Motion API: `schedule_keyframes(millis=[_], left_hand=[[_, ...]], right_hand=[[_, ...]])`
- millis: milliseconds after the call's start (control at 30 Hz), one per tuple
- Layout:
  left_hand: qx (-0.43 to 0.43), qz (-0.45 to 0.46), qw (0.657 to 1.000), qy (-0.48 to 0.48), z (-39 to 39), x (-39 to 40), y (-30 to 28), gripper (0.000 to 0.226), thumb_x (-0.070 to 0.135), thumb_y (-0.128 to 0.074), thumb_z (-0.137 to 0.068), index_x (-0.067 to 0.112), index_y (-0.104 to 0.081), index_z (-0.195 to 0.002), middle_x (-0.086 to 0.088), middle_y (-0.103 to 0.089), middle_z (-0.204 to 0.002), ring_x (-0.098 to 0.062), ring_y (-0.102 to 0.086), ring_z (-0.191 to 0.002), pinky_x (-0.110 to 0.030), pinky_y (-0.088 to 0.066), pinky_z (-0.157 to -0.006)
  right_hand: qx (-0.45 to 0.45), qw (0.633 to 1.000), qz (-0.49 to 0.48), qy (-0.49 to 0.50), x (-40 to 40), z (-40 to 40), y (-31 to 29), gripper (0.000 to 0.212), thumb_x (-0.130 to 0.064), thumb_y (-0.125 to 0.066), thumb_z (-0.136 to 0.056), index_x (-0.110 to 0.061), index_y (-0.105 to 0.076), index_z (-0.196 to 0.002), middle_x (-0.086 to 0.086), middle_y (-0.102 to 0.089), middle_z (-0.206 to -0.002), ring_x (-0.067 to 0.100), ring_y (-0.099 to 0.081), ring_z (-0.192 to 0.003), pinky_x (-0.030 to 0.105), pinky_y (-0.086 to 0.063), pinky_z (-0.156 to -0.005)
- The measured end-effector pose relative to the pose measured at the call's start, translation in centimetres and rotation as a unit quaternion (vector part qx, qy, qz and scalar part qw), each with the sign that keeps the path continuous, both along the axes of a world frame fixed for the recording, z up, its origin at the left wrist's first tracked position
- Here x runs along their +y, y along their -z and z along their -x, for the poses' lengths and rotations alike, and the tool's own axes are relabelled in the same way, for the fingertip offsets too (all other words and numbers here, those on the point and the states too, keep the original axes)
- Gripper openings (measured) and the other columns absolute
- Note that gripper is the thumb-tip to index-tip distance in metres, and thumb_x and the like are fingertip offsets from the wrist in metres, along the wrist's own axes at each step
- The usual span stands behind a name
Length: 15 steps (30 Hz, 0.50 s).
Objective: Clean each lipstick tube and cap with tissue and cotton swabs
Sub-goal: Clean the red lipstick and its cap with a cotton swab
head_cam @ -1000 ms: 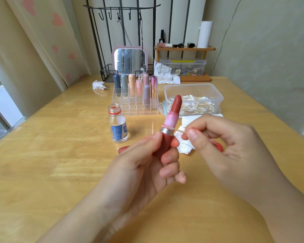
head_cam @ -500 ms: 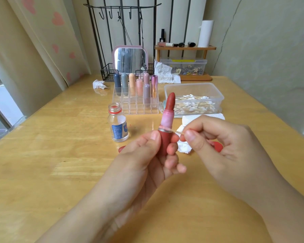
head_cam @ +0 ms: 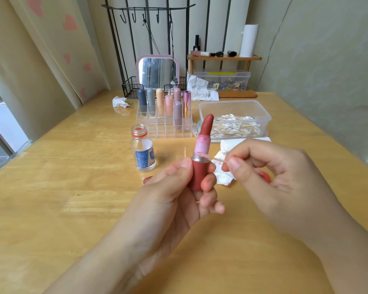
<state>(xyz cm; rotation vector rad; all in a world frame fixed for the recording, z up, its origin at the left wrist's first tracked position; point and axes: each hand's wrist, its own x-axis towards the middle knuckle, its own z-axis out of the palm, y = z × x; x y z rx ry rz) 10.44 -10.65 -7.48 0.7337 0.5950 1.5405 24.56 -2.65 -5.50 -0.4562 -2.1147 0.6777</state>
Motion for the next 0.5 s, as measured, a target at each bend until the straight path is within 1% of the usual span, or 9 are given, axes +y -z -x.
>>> schedule_keyframes(millis=[67, 167, 300, 433, 500], left_hand=[[0.005, 0.002, 1.000, -0.002, -0.02, -0.01, -0.04, 0.029, 0.025, -0.047, -0.086, 0.006, -0.069, -0.081, -0.005, -0.048, -0.066, -0.014, -0.042, -0.050, -0.032, -0.050, -0.058], [-0.006, 0.010, 1.000, 0.001, 0.02, -0.06, -0.15, 0.030, 0.027, -0.048, -0.086, 0.006, -0.069, -0.080, -0.004, -0.044, -0.063, -0.012, -0.037, -0.046, -0.031, -0.049, -0.056], [-0.017, 0.013, 1.000, 0.008, 0.06, -0.14, -0.22, 0.030, 0.027, -0.048, -0.086, 0.005, -0.068, -0.080, -0.004, -0.043, -0.061, -0.012, -0.035, -0.045, -0.030, -0.048, -0.054], [-0.034, 0.014, 0.999, 0.019, 0.20, -0.14, -0.25, 0.030, 0.027, -0.048, -0.086, 0.004, -0.066, -0.081, -0.003, -0.042, -0.061, -0.011, -0.034, -0.044, -0.030, -0.048, -0.054], [-0.040, 0.013, 0.999, 0.023, 0.25, -0.13, -0.25, 0.030, 0.027, -0.048, -0.087, 0.005, -0.067, -0.080, -0.003, -0.041, -0.061, -0.010, -0.034, -0.045, -0.029, -0.048, -0.054]], right_hand=[[-0.005, 1.000, -0.002, -0.001, -0.14, 0.12, 0.06, 0.020, -0.033, -0.049, -0.086, -0.022, -0.059, -0.072, 0.007, -0.051, -0.055, 0.014, -0.045, -0.053, 0.013, -0.033, -0.049], [0.019, 1.000, -0.002, 0.018, 0.08, 0.02, 0.00, 0.018, -0.031, -0.050, -0.088, -0.023, -0.060, -0.075, 0.004, -0.054, -0.058, 0.012, -0.047, -0.055, 0.011, -0.035, -0.052], [-0.014, 1.000, -0.007, -0.006, -0.02, 0.04, 0.04, 0.020, -0.032, -0.050, -0.086, -0.022, -0.059, -0.072, 0.005, -0.048, -0.053, 0.011, -0.041, -0.052, 0.012, -0.032, -0.050], [0.011, 1.000, 0.009, 0.013, 0.17, -0.06, -0.03, 0.017, -0.023, -0.056, -0.089, -0.022, -0.060, -0.072, 0.004, -0.052, -0.055, 0.007, -0.043, -0.052, 0.008, -0.033, -0.052], [-0.005, 1.000, 0.007, -0.002, 0.15, -0.11, -0.03, 0.018, -0.029, -0.054, -0.088, -0.022, -0.059, -0.071, 0.005, -0.050, -0.054, 0.010, -0.040, -0.052, 0.011, -0.032, -0.050]])
